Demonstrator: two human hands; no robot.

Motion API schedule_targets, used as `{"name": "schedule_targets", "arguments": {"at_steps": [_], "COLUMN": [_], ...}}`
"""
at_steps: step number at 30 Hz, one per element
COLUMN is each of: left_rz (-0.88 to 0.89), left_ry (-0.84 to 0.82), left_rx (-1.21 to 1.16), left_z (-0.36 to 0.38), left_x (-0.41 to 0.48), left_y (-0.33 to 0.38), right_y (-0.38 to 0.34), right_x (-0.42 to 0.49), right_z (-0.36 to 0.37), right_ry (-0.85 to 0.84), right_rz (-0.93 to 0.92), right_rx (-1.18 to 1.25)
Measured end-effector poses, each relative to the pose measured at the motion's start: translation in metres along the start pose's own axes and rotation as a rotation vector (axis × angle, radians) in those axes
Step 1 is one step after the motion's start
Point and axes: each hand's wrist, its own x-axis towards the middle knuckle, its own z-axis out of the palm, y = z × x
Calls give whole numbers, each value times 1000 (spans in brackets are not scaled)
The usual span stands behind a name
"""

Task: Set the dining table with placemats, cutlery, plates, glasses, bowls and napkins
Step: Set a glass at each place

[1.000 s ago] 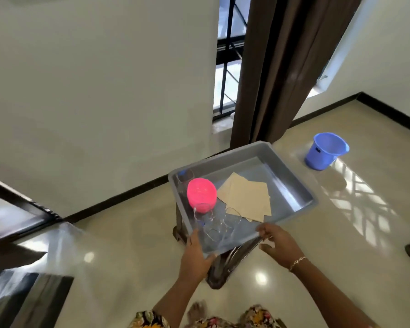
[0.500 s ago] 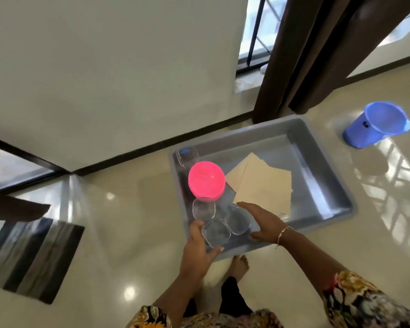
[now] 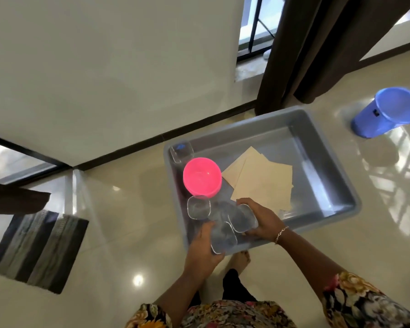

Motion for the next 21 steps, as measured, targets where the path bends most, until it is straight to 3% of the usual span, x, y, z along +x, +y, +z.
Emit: {"name": "schedule_targets", "arguments": {"at_steps": [5, 12, 21], "left_rz": [158, 438, 729], "left_ry": [-47, -167, -489], "left_rx": [9, -104, -189], "left_z": [-9, -29, 22], "left_x": [-9, -7, -61], "left_y": [39, 97, 146], "right_y": [-8, -43, -71], "right_x": [-52, -152, -302], "right_z": [-28, -45, 54], "right_ry": [345, 890, 1483], "right_rz": [-39, -31, 88], "right_rx": [270, 424, 648]}}
